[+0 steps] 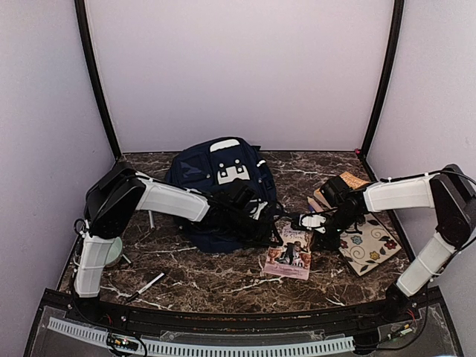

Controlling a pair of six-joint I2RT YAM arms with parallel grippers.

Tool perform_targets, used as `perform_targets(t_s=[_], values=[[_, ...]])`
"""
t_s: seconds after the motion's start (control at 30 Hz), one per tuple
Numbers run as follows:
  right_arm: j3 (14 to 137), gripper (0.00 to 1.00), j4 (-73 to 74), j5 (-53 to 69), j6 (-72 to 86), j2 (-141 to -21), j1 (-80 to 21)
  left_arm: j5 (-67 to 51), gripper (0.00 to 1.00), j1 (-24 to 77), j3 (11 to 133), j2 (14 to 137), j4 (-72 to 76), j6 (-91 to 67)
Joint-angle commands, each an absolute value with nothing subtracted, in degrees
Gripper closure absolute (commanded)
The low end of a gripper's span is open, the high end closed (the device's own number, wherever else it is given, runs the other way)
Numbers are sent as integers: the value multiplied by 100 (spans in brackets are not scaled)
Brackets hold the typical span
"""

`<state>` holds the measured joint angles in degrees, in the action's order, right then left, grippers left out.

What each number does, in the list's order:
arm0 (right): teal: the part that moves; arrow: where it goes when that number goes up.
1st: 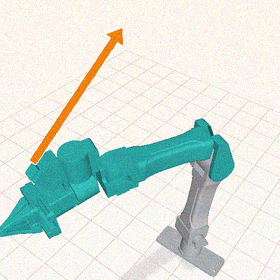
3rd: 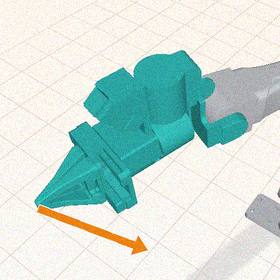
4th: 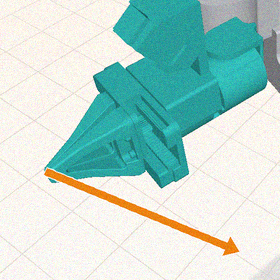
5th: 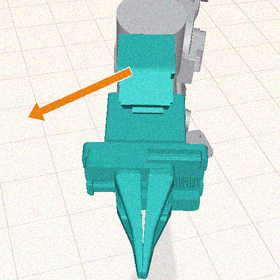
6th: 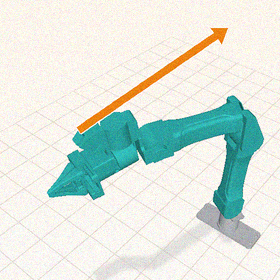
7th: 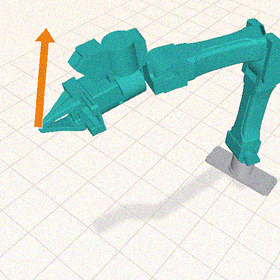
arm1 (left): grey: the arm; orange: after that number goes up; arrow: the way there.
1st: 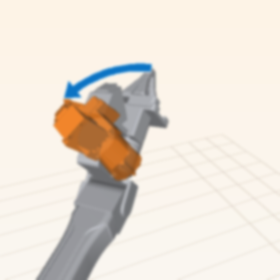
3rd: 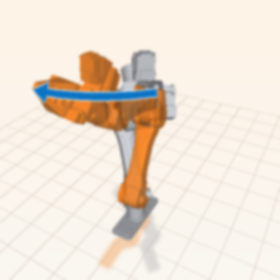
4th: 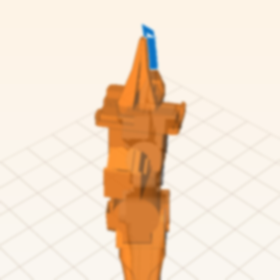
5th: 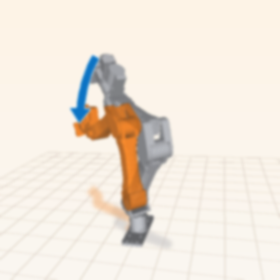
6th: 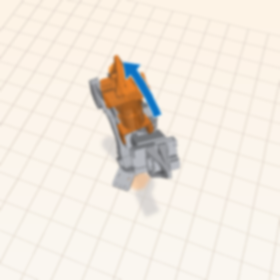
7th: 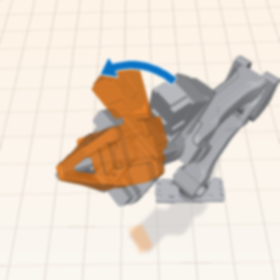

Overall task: Pack the student bag
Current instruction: Adjust the book at the center of the board.

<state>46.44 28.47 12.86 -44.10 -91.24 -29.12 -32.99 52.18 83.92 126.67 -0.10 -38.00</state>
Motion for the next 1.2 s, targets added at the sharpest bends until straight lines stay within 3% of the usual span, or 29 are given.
perform_targets(t_s=[0.0,0.4,0.53,0.67,0.8,0.9,1.03,1.17], values=[[4318,70,2883,1001,-4323,-9607,-3053,-3316,36,4983,8517,13301,-167,-3993],[4372,71,2748,1072,-4143,-9680,-3116,-4201,36,5045,8172,12894,1680,-4085],[4384,72,2663,1137,-4065,-9702,-3119,-3816,36,5030,8490,13102,901,-4166],[4410,72,2625,1186,-3961,-9763,-3135,-2675,36,4975,9362,13568,-1241,-4207],[4395,73,2556,1186,-3900,-9773,-3157,-2317,36,4992,9301,13618,-1500,-4289],[4386,73,2489,1207,-3811,-9790,-3161,-2991,37,4992,9134,13671,-838,-4340],[4431,76,2470,1320,-3680,-9892,-3170,-4410,46,4997,9028,13791,565,-4519],[4446,78,2453,1335,-3592,-9916,-3173,-4981,49,4993,8516,13467,2321,-5083]])
